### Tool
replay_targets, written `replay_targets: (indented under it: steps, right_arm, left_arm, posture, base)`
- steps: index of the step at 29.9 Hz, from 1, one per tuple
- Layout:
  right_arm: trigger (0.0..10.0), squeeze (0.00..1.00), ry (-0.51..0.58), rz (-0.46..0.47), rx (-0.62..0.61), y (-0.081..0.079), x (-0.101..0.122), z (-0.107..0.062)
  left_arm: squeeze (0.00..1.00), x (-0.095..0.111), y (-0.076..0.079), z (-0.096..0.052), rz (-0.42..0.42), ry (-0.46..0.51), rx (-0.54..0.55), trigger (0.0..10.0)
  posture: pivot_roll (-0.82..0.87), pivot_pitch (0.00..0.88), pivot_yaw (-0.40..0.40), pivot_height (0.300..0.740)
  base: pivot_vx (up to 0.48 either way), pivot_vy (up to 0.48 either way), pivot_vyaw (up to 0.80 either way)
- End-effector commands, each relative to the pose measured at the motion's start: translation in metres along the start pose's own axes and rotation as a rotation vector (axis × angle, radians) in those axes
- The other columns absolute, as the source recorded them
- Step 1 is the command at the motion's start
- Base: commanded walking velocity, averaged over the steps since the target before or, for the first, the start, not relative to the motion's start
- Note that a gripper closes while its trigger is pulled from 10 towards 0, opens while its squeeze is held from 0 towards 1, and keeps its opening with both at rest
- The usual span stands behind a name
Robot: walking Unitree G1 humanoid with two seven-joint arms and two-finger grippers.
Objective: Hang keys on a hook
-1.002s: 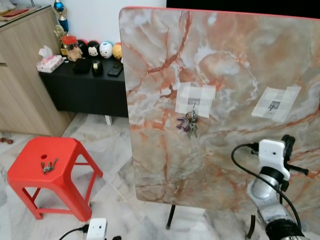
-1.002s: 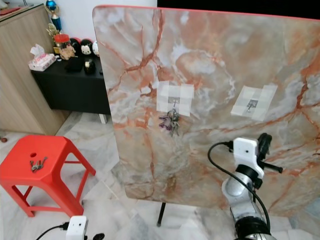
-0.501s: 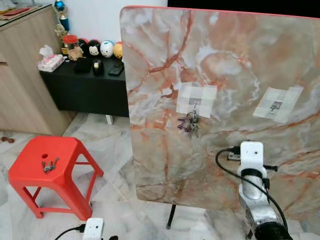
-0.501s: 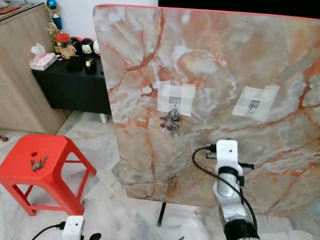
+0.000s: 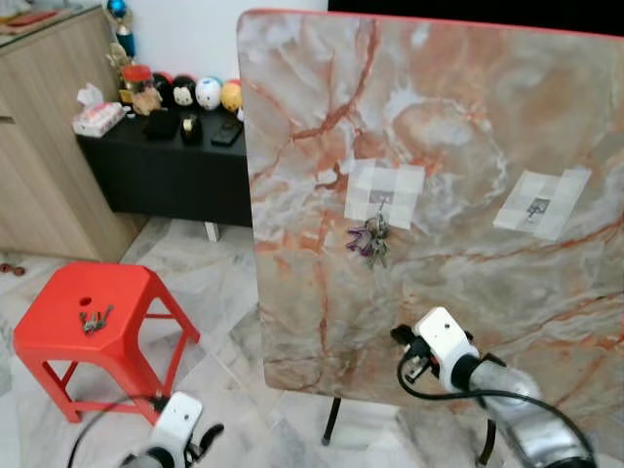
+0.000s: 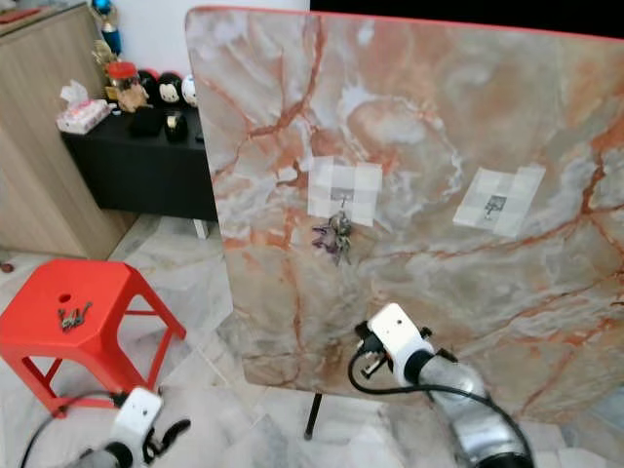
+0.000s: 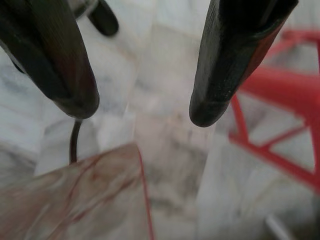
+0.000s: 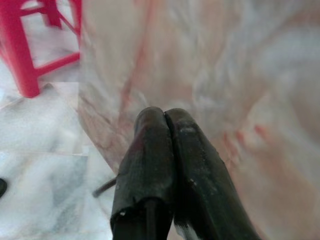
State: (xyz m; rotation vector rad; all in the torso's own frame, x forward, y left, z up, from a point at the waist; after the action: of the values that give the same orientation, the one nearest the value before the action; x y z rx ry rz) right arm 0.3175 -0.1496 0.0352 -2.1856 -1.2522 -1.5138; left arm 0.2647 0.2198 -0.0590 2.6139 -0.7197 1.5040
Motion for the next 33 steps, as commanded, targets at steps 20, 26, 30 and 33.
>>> replay_targets:
  steps: [20,26,30,33]
  right_arm:
    - [10.0,0.0,0.311,-0.277,0.67,-0.052,0.128,-0.017]
    - [10.0,0.0,0.289,-0.33,0.764,-0.066,0.126,-0.019]
    - [10.0,0.0,0.266,-0.346,0.776,-0.065,0.123,-0.021]
    - [10.0,0.0,0.255,-0.358,0.793,-0.067,0.121,-0.022]
  left_arm:
    - [0.0,0.161,0.055,-0.015,0.22,0.397,-0.552,10.0]
    - [0.0,0.188,0.081,-0.028,0.165,0.418,-0.715,10.0]
    - [0.0,0.192,0.09,-0.036,0.164,0.394,-0.778,10.0]
    - [0.0,0.193,0.097,-0.035,0.167,0.391,-0.81,10.0]
  posture:
    - [0.01,0.0,-0.116,0.74]
    - [0.03,0.0,-0.123,0.74]
    - [0.03,0.0,-0.119,0.74]
    - [0.02,0.0,-0.109,0.74]
  base:
    - [0.0,0.0,0.0]
    - [0.0,0.0,0.0]
    - [0.0,0.0,0.0]
    - [0.0,0.0,0.0]
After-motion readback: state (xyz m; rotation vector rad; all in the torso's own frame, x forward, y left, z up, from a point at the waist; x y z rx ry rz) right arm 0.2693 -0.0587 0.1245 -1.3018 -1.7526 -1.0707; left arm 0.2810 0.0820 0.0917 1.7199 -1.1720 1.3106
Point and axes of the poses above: a point about 5 cm out from each wrist's last joint towards the gripper, its own z axis pointing out of the wrist towards the gripper, its own x axis along the axis of the wrist's last joint, y = z × x, the point moved 6 cm from there along z, pointing out of the wrist towards the gripper, and after that the axes turned 5 degrees about -z, right-handed, at the moved point
